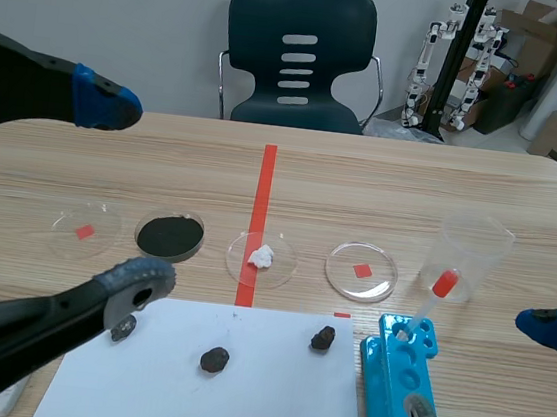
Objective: Pick up the middle mineral with the left hand
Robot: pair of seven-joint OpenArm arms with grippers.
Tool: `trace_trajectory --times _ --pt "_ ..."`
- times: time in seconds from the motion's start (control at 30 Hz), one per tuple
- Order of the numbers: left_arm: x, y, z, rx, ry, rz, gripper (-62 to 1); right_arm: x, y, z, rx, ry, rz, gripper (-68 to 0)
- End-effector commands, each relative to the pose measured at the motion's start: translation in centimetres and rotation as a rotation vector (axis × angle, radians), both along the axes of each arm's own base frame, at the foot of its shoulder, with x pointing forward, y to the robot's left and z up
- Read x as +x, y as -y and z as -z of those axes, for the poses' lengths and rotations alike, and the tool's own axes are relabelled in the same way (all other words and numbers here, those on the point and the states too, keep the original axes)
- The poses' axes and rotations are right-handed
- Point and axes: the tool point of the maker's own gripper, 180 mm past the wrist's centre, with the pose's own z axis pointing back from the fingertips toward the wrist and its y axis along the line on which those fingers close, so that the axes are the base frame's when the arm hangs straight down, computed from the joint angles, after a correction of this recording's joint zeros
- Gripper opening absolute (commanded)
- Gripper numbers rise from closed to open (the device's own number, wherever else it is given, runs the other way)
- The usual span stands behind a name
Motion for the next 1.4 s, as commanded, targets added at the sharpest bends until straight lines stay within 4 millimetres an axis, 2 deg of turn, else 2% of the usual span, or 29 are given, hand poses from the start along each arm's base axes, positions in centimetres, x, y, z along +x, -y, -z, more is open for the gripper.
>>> trace_trajectory --times 0.0,0.6,0.7,1.0,1.17,1.27,1.37 --pt "-0.1 0.2 -0.5 -0.034 -0.002 0.0 -5.4 0.4 0.0 -0.6 0.013 0.024 0.004 -2.9" --pt "-0.1 0.2 -0.5 -0.034 -0.003 -0.001 -5.4 0.4 0.0 -0.6 0.013 0.024 0.004 -2.9" --pt "0.2 0.0 0.1 -0.012 -0.025 -0.025 -5.4 0.4 0.0 -0.6 0.013 0.024 0.004 -2.9" --pt "2.0 -0.9 4.9 0.168 -0.176 -0.195 -5.4 0.4 0.0 -0.6 0.013 0.024 0.004 -2.9" --pt "2.6 -0.6 7.6 0.241 -0.266 -0.237 -5.4 0.4 0.0 -0.6 0.013 0.024 0.004 -2.9" --pt "2.9 -0.3 9.6 0.275 -0.334 -0.265 -5.4 0.4 0.0 -0.6 0.013 0.024 0.004 -2.9" --pt "3.4 -0.5 12.6 0.326 -0.428 -0.314 -5.4 0.4 0.0 -0.6 0.013 0.024 0.004 -2.9"
